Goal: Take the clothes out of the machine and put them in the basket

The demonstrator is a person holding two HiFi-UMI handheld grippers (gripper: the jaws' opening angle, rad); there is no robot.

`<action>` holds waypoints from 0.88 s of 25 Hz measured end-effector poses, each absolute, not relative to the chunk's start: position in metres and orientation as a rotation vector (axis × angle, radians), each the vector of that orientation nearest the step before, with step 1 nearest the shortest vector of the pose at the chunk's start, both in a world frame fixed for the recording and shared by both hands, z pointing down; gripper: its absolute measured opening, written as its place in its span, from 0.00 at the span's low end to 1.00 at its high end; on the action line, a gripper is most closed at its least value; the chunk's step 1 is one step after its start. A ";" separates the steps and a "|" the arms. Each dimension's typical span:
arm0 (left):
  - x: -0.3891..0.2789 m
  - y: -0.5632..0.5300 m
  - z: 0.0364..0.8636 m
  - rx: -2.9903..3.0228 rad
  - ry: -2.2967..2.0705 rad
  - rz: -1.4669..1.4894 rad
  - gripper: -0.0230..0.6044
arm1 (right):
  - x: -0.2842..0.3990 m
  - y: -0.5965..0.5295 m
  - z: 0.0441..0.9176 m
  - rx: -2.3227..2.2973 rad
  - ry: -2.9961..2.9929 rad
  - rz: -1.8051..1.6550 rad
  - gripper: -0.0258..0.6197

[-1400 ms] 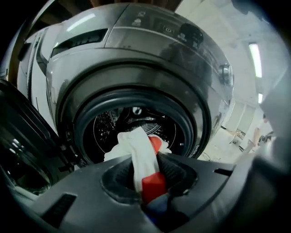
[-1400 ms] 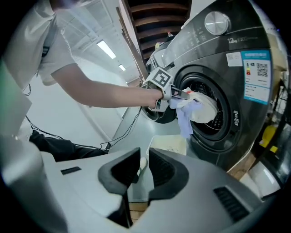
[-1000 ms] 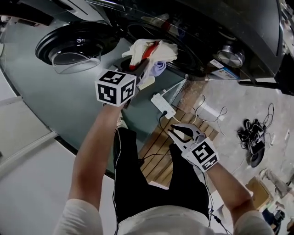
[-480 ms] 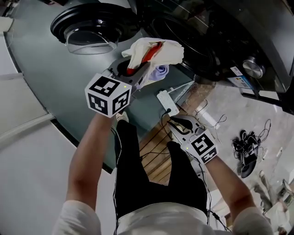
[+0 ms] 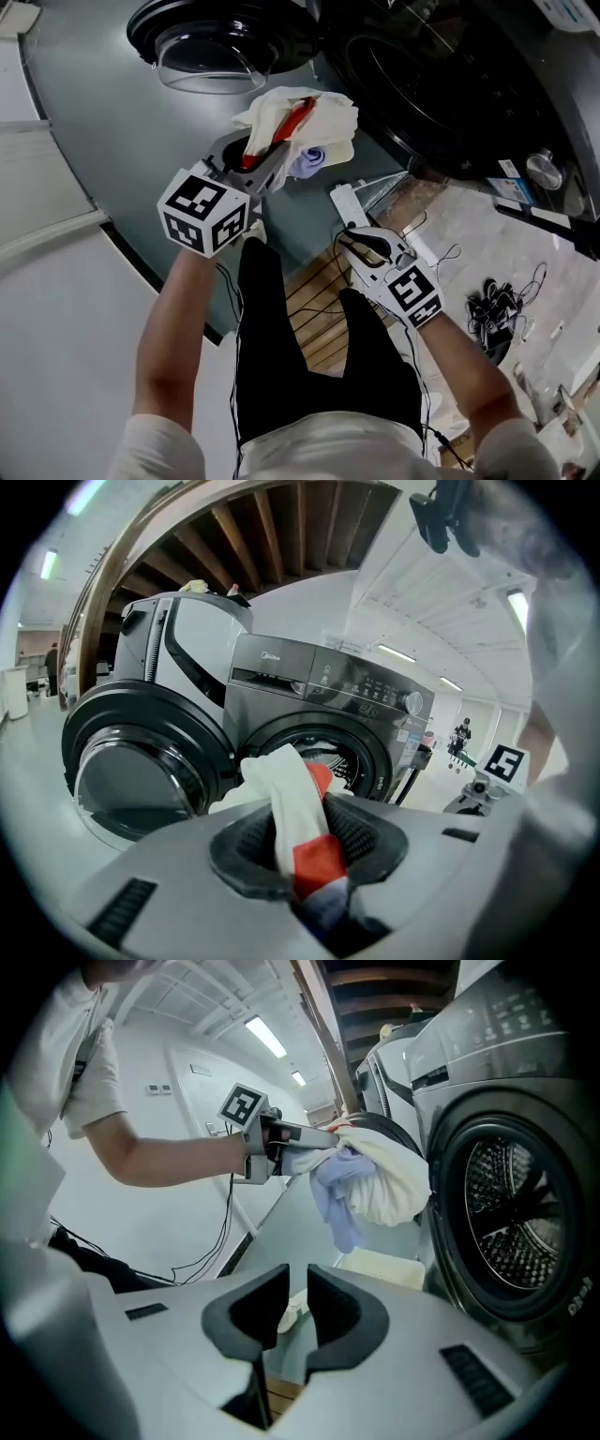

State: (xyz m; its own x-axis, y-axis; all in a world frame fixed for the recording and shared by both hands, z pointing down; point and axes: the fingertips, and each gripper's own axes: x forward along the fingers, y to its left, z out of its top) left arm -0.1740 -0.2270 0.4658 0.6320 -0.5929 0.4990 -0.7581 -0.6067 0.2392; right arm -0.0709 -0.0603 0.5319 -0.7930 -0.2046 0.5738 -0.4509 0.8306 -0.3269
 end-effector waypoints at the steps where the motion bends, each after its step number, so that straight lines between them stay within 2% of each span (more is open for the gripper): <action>1: -0.178 -0.225 0.467 2.421 -1.069 0.522 0.20 | -0.075 -0.061 0.533 0.472 -2.475 0.617 0.14; 10: -0.208 -0.215 0.491 2.365 -1.090 0.512 0.20 | -0.106 -0.068 0.534 0.416 -2.473 0.604 0.14; 22: -0.216 -0.219 0.600 2.269 -1.030 0.619 0.20 | -0.121 -0.083 0.558 0.452 -2.439 0.658 0.14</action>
